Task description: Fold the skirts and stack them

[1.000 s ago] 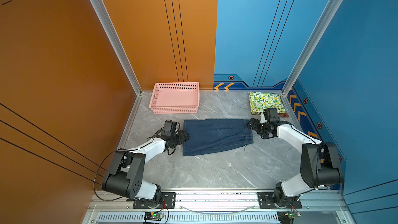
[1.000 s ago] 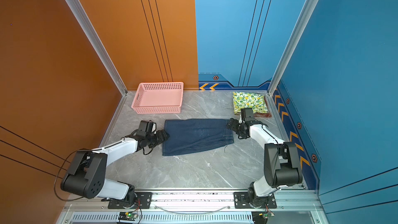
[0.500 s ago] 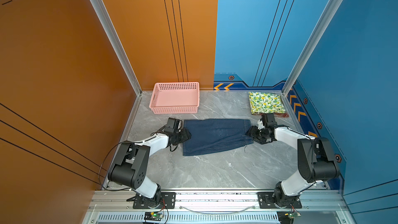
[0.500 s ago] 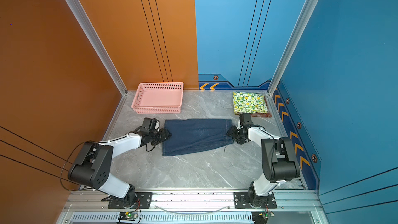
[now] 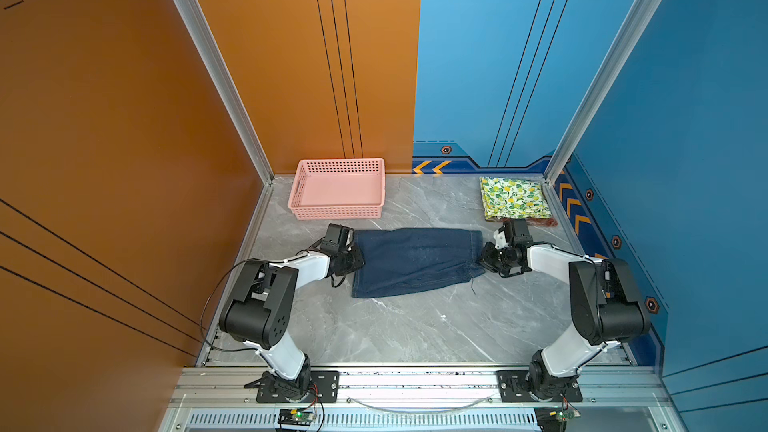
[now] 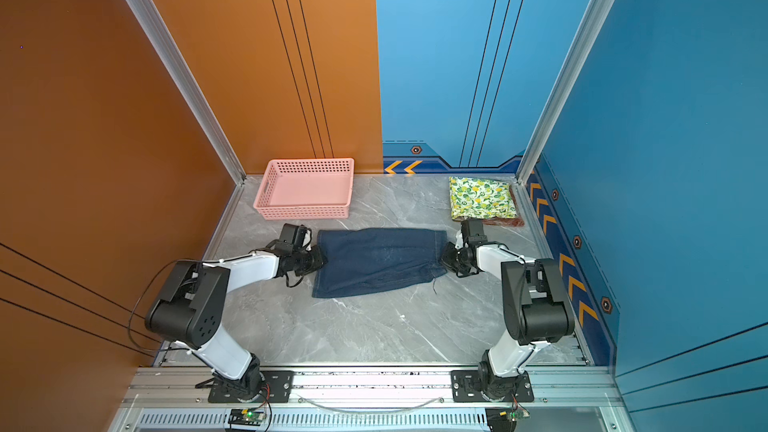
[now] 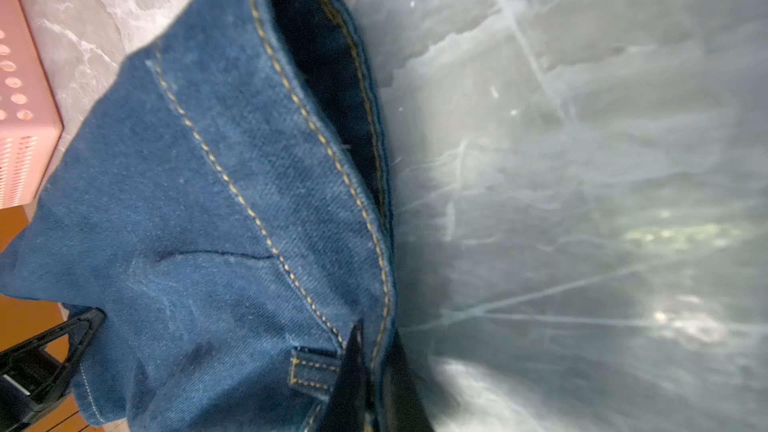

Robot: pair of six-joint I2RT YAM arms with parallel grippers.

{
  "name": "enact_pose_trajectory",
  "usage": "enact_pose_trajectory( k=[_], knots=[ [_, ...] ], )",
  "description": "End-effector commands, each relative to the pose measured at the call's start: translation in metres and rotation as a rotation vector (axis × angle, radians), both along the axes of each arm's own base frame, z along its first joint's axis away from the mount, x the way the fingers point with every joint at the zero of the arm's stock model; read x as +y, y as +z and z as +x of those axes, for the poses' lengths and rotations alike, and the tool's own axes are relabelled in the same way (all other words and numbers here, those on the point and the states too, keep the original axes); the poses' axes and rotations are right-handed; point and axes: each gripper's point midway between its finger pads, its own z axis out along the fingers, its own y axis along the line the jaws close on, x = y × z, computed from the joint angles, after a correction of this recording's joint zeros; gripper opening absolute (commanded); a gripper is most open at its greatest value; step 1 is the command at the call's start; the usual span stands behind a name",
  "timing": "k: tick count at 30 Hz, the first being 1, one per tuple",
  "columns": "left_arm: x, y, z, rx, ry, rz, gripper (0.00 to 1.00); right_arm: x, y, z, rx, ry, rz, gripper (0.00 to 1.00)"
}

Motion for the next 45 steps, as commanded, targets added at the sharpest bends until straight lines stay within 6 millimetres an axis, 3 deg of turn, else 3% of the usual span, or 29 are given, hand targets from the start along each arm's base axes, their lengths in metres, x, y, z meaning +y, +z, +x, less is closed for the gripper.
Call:
enact_pose_trajectory(
  k=[1, 8, 16, 22, 26, 30, 31, 33, 35, 37, 40, 45],
  knots=[
    [0.006, -0.033, -0.027, 0.136, -0.004, 0.040, 0.07, 0.002, 0.020, 0.004, -0.049, 0.044, -0.070, 0.00],
    [0.004, -0.039, -0.029, 0.142, -0.003, 0.033, 0.00, 0.013, 0.067, 0.008, -0.159, 0.125, -0.216, 0.00],
    [-0.004, -0.043, -0.029, 0.142, -0.020, 0.022, 0.00, 0.057, 0.110, 0.003, -0.265, 0.287, -0.345, 0.00],
    [-0.011, -0.047, -0.030, 0.143, -0.030, 0.008, 0.00, 0.127, 0.131, 0.004, -0.339, 0.436, -0.317, 0.00],
    [-0.015, -0.049, -0.031, 0.142, -0.031, 0.001, 0.00, 0.202, 0.136, 0.001, -0.366, 0.550, -0.234, 0.00],
    [-0.020, -0.052, -0.034, 0.144, -0.033, -0.012, 0.00, 0.285, 0.146, -0.009, -0.371, 0.634, -0.017, 0.00],
    [-0.020, -0.052, -0.035, 0.146, -0.034, -0.015, 0.00, 0.298, 0.153, -0.010, -0.375, 0.639, 0.051, 0.06],
    [-0.021, -0.053, -0.038, 0.150, -0.034, -0.021, 0.00, 0.314, 0.171, -0.006, -0.411, 0.619, 0.185, 0.45],
    [-0.023, -0.053, -0.040, 0.151, -0.037, -0.032, 0.00, 0.311, 0.183, 0.001, -0.435, 0.582, 0.246, 0.65],
    [-0.025, -0.054, -0.042, 0.150, -0.040, -0.038, 0.00, 0.295, 0.185, 0.009, -0.446, 0.531, 0.235, 0.76],
    [-0.028, -0.055, -0.045, 0.153, -0.035, -0.059, 0.00, 0.251, 0.174, 0.023, -0.440, 0.423, 0.134, 0.80],
    [-0.046, -0.057, -0.054, 0.153, -0.031, -0.116, 0.00, 0.194, 0.140, 0.018, -0.370, 0.356, -0.140, 0.80]
  ],
)
